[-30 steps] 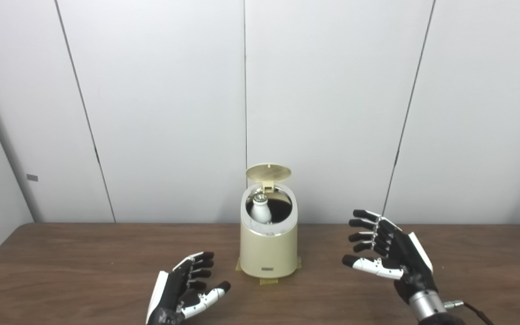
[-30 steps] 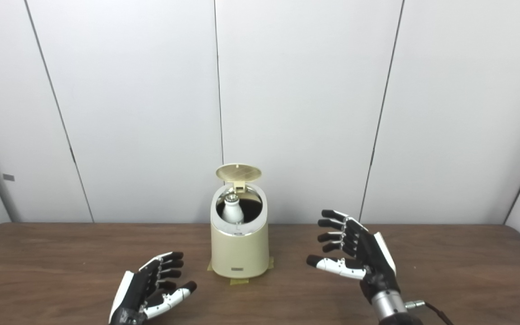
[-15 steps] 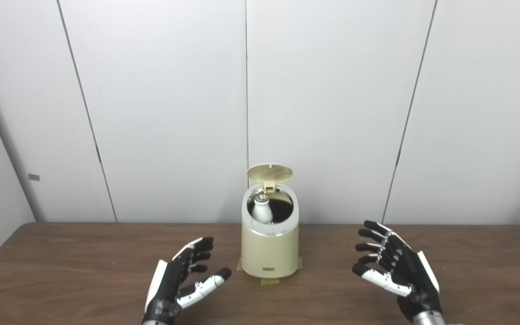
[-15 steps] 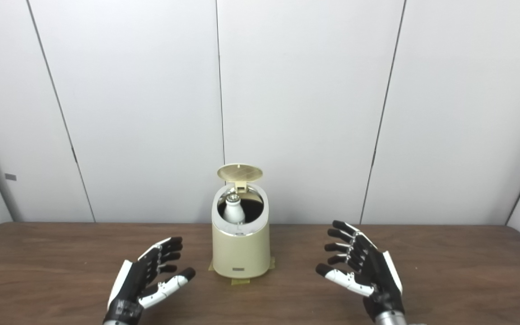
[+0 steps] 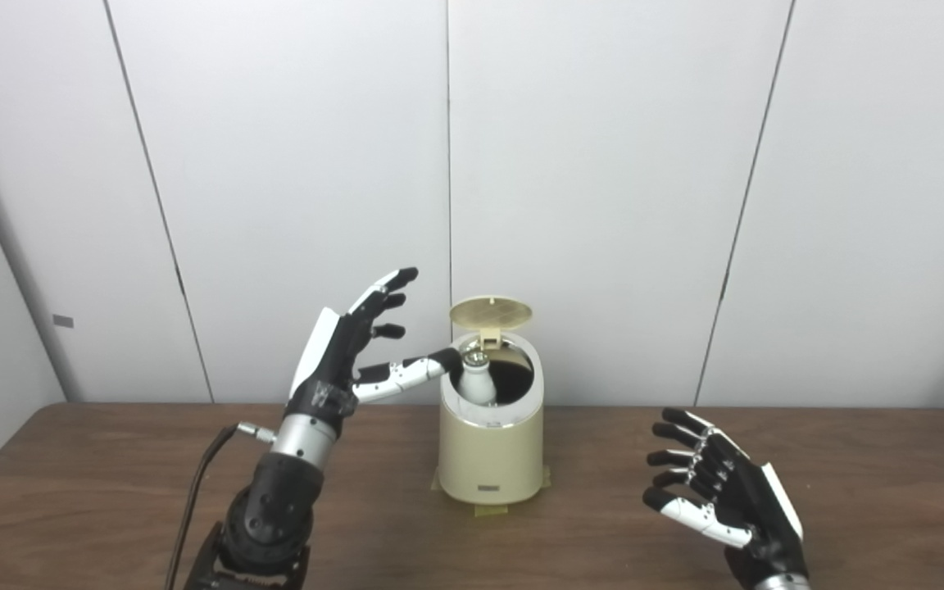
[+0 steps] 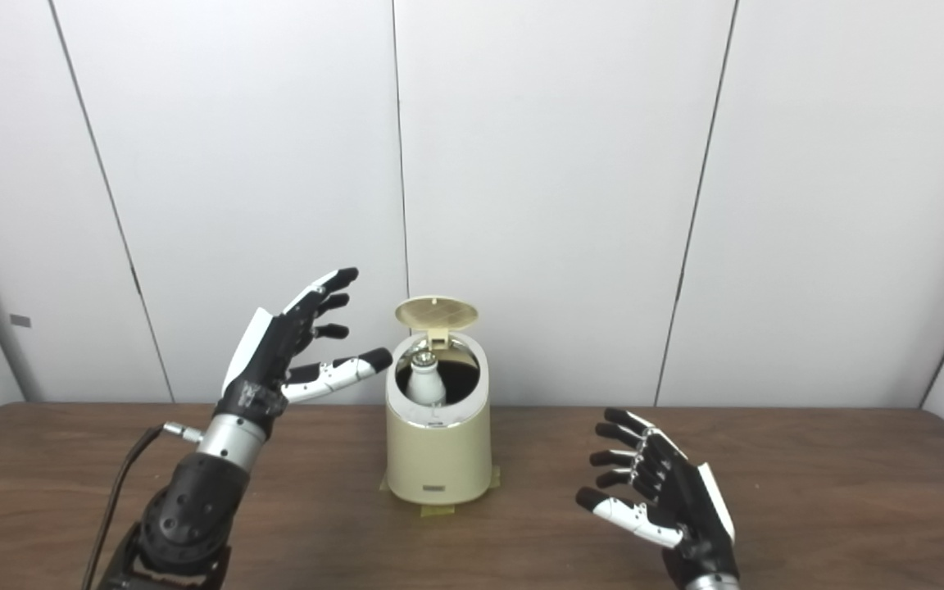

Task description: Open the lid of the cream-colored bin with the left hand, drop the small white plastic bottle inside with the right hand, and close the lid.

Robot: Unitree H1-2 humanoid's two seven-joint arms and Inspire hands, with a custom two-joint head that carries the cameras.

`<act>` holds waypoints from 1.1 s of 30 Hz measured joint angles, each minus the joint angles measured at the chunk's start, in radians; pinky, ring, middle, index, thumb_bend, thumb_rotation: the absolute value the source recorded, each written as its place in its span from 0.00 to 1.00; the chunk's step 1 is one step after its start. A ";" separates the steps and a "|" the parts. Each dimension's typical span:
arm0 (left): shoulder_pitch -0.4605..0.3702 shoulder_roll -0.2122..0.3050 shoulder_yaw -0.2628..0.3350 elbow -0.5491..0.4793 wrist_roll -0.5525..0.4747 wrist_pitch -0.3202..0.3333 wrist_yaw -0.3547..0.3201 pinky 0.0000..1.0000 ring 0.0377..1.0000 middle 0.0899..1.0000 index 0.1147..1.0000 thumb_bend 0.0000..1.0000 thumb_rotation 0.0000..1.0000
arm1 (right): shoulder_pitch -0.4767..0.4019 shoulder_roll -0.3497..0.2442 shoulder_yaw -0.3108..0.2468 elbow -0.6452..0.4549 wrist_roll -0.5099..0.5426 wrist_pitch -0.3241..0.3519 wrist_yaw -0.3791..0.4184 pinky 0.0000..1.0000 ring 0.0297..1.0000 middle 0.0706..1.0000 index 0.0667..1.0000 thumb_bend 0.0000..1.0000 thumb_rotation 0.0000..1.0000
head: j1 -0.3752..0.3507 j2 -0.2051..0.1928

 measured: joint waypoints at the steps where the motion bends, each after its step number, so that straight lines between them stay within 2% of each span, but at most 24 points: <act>1: -0.016 0.002 -0.006 0.014 0.007 -0.002 -0.003 0.73 0.90 0.93 0.91 0.96 0.45 | 0.000 0.000 0.001 -0.002 0.000 0.002 0.000 0.50 0.60 0.73 0.74 0.79 0.23 | 0.000 0.000; 3: -0.044 0.003 -0.018 0.051 0.031 -0.004 -0.003 0.79 0.93 0.93 0.90 0.98 0.47 | 0.003 0.001 0.002 -0.010 0.000 0.011 0.000 0.50 0.60 0.73 0.73 0.79 0.21 | 0.000 0.000; 6: -0.074 0.012 -0.047 0.092 0.071 -0.007 -0.006 0.95 0.99 0.97 0.94 1.00 0.55 | 0.007 0.003 0.004 -0.033 0.000 0.020 -0.001 0.50 0.60 0.73 0.73 0.78 0.20 | -0.002 0.000; 9: -0.087 0.021 -0.066 0.123 0.092 -0.011 -0.016 0.97 1.00 0.99 0.94 1.00 0.56 | 0.007 0.003 0.005 -0.034 -0.001 0.021 -0.002 0.51 0.59 0.73 0.73 0.76 0.20 | -0.002 0.000; 17: -0.117 0.045 -0.097 0.202 0.108 -0.038 -0.056 0.89 0.97 0.95 0.90 0.97 0.54 | 0.007 0.005 0.015 -0.035 -0.009 0.028 -0.004 0.49 0.57 0.73 0.73 0.76 0.20 | -0.011 -0.002; 19: -0.124 0.051 -0.112 0.213 0.122 -0.039 -0.061 0.87 0.96 0.93 0.89 0.98 0.54 | 0.007 0.007 0.015 -0.036 -0.009 0.035 -0.005 0.51 0.56 0.72 0.73 0.74 0.15 | -0.012 -0.003; 24: -0.144 0.069 -0.157 0.224 0.177 -0.041 -0.086 0.98 1.00 0.90 0.85 1.00 0.54 | 0.007 0.014 0.016 -0.037 -0.019 0.041 -0.014 0.47 0.54 0.72 0.72 0.69 0.06 | -0.020 -0.002; 29: -0.146 0.104 -0.199 0.212 0.223 -0.045 -0.123 1.00 1.00 0.90 0.84 0.98 0.54 | 0.007 0.015 0.018 -0.056 -0.019 0.047 -0.020 0.46 0.53 0.71 0.72 0.70 0.05 | -0.020 0.000; 33: -0.146 0.123 -0.209 0.192 0.244 -0.056 -0.135 1.00 1.00 0.89 0.83 0.99 0.54 | 0.007 0.015 0.024 -0.059 -0.033 0.049 -0.027 0.45 0.52 0.70 0.71 0.71 0.05 | -0.020 0.000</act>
